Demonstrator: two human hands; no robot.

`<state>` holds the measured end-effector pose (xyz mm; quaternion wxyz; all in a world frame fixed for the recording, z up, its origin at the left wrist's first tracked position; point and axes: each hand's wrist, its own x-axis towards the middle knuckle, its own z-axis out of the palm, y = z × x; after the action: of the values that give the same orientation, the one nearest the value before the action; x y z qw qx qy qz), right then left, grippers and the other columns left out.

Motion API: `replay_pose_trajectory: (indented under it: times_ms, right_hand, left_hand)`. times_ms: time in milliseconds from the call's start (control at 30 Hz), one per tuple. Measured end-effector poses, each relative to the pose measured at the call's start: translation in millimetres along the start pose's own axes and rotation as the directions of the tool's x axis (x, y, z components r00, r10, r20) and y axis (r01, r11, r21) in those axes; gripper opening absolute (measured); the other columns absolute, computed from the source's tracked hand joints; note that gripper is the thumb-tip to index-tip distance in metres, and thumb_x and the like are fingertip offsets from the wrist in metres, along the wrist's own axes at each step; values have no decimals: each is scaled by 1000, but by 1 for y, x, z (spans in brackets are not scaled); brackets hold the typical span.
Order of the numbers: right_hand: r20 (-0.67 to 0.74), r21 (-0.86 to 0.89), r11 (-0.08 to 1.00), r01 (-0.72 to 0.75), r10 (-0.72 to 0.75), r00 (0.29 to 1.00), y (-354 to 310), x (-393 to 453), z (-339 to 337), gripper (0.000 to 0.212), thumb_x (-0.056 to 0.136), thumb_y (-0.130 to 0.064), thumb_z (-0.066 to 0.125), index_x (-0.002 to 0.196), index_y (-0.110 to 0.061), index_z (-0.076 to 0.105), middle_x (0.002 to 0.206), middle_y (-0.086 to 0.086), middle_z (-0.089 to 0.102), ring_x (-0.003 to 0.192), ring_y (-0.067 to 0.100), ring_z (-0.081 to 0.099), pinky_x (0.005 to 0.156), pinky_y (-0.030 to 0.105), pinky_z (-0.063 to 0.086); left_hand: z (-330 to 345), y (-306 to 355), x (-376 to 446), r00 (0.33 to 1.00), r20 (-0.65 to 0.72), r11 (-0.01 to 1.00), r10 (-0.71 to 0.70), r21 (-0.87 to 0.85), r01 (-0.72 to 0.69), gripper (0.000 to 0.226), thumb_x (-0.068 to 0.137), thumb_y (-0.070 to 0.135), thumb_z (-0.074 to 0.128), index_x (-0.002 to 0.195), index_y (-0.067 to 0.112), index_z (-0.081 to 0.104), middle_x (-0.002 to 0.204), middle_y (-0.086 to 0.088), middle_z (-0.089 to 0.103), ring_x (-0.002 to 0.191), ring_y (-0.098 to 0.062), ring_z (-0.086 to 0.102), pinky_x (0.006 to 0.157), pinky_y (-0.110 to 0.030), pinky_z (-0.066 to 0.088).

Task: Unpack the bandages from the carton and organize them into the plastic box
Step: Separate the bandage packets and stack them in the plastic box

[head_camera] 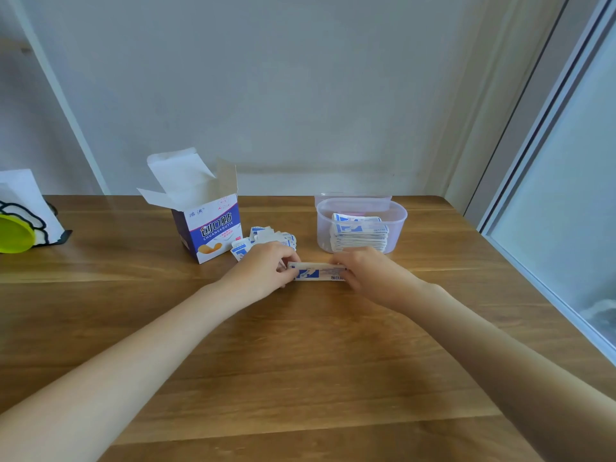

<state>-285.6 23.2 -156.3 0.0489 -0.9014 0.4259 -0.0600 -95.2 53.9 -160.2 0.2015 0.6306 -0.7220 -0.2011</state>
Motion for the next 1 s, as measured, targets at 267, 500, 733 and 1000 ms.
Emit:
replay_pose_trajectory:
  times_ms: [267, 500, 733, 1000]
  right_hand:
    - [-164, 247, 969, -30, 72, 984, 6, -1, -8, 27, 93, -9, 50, 117, -10, 63, 87, 2, 62, 78, 15, 55, 70, 19, 40]
    - [-324, 733, 660, -165, 552, 768, 32, 28, -56, 12, 85, -11, 63, 93, -13, 55, 73, 2, 62, 52, 2, 56, 60, 22, 44]
    - [-299, 432, 768, -474, 617, 728, 57, 54, -61, 16, 84, -7, 49, 90, -7, 64, 96, 13, 67, 91, 32, 61, 72, 33, 47]
    - [-188, 37, 854, -519, 516, 835, 58, 62, -46, 15, 87, -7, 44, 93, -6, 57, 96, 13, 63, 94, 31, 54, 74, 33, 39]
  left_hand:
    - [-8, 8, 4, 991, -136, 990, -16, -143, -4, 10, 90, 14, 56, 94, 21, 63, 72, 10, 63, 68, -6, 62, 59, -10, 47]
    - [-31, 46, 56, 924, -306, 803, -231, -596, 4, 12, 88, 9, 60, 84, 18, 53, 70, 2, 64, 55, -3, 62, 59, -14, 49]
    - [-21, 70, 99, 953, -273, 989, -129, -103, 105, 16, 84, 11, 57, 71, 21, 59, 73, 2, 64, 76, -19, 66, 67, -25, 45]
    - [-16, 78, 120, 990, -67, 932, -125, 335, 141, 24, 85, 9, 52, 105, 13, 64, 99, -4, 64, 90, -24, 59, 67, -29, 43]
